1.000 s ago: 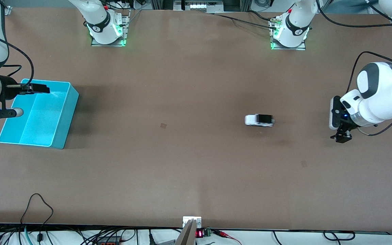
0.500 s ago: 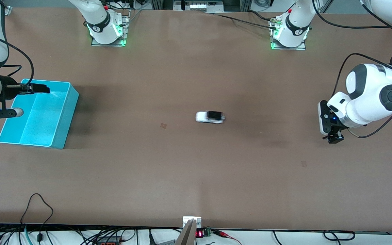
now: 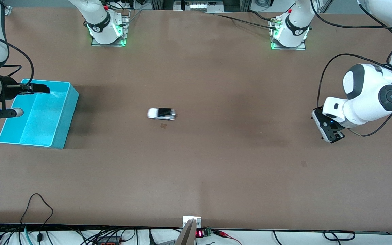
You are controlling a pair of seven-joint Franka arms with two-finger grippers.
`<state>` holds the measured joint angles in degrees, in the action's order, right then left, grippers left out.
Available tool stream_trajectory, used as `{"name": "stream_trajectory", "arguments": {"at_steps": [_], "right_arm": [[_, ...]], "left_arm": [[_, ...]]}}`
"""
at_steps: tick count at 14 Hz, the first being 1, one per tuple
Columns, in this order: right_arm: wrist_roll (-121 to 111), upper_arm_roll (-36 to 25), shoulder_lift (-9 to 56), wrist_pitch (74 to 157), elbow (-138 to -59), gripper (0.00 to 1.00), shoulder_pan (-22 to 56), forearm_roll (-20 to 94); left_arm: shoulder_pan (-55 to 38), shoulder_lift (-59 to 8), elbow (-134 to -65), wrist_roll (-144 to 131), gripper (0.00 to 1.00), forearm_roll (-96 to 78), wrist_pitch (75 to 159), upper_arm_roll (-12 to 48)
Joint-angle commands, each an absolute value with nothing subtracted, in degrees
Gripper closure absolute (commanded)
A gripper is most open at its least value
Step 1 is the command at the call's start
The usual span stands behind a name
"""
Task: Wind and store white jeep toy
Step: 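Raise the left gripper away while the jeep rolls toward the bin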
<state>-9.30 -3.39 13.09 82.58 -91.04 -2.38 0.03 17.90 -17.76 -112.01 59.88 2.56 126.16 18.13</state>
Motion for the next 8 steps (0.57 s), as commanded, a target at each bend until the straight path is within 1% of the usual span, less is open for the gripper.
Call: {"name": "stream_trajectory", "arguments": {"at_steps": [1,8], "right_arm": [[-9.9,-3.2,13.4,82.3,-90.4,0.00,-2.9,0.9],[-9.9,-3.2,13.7,82.3,-90.4,0.00,-3.1,0.9]], "left_arm": [[17.5,-17.2,-109.4,51.0,0.00,1.6,125.9,18.0],[17.6,-17.1,-106.8,35.5,0.00,1.6,125.2,17.6]]}}
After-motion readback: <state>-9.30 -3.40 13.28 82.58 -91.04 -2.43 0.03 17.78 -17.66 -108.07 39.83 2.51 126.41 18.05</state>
